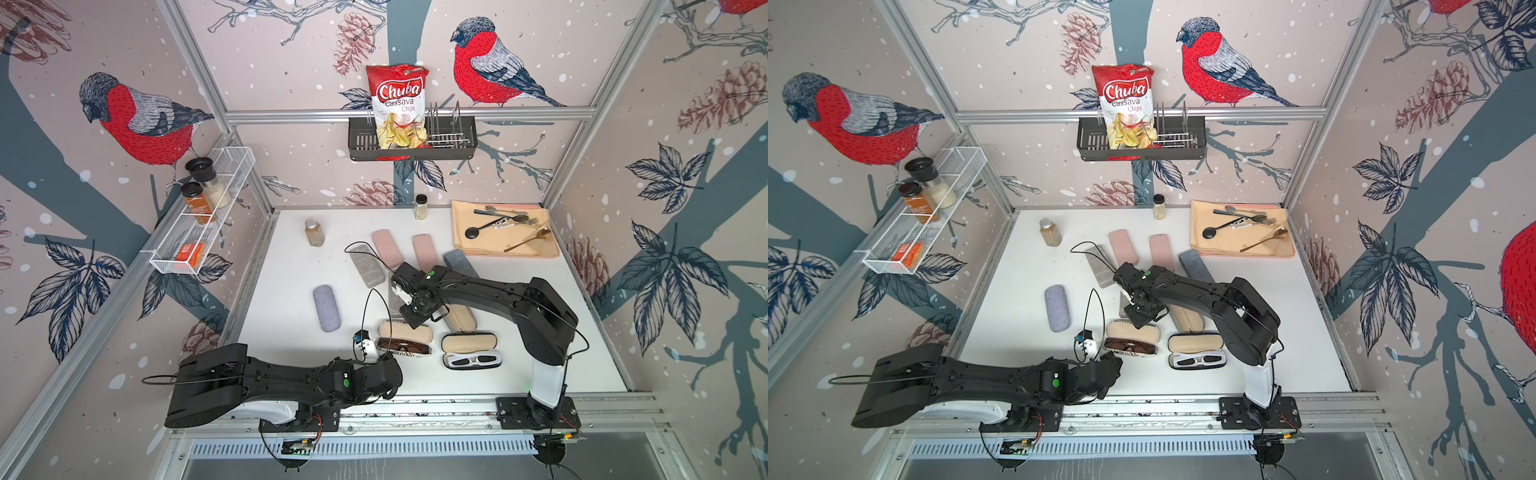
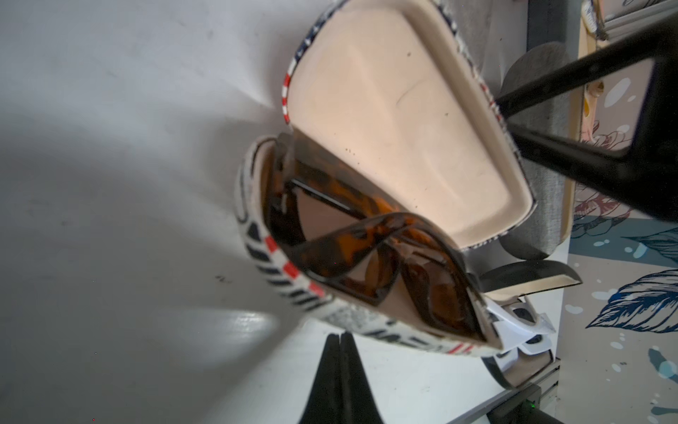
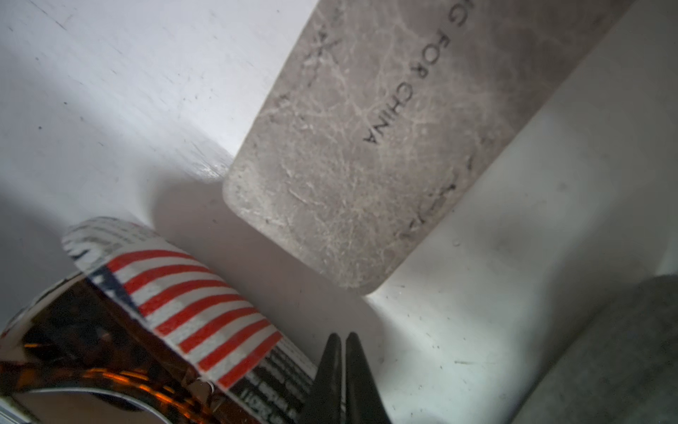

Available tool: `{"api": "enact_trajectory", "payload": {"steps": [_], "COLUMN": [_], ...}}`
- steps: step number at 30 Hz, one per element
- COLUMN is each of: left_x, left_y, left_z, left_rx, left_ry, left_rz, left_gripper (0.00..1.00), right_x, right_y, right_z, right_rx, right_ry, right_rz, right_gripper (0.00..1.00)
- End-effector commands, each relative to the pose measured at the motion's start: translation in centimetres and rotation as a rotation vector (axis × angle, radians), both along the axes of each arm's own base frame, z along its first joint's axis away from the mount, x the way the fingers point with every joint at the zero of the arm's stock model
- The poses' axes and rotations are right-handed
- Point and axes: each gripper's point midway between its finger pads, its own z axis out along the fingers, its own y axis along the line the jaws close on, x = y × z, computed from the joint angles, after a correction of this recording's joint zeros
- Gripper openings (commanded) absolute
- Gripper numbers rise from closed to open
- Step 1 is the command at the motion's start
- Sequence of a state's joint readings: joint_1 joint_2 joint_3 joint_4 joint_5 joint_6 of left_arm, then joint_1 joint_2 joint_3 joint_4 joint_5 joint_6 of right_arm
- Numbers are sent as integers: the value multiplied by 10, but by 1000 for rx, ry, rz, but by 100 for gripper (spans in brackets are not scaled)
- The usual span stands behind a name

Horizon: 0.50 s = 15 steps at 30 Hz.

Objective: Close the glasses case
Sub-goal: Close the glasses case at the center of the board.

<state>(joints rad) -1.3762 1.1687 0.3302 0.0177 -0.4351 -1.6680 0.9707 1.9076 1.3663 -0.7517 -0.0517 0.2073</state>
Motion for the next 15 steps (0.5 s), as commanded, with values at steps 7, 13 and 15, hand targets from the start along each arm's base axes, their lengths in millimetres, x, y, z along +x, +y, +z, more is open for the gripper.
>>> {"api": "enact_trajectory", "payload": {"steps": [7, 13, 15], "left_x": [9, 9, 10], "left_y": [-7, -13, -14], "left_z": [5, 2, 2], "left_rx": [-18, -20, -20], "left_ry": [-23, -14, -14], "left_rz": [-9, -23, -23], "left_gripper": [0, 0, 0], "right_x": [-16, -23, -24], "right_y": [7, 8, 8], "right_z": [2, 3, 3], "right_rx": [16, 11, 4], "right_ry": [25, 32, 30], "right_rz": [37, 48, 49], "right_gripper": [10, 11, 11]}}
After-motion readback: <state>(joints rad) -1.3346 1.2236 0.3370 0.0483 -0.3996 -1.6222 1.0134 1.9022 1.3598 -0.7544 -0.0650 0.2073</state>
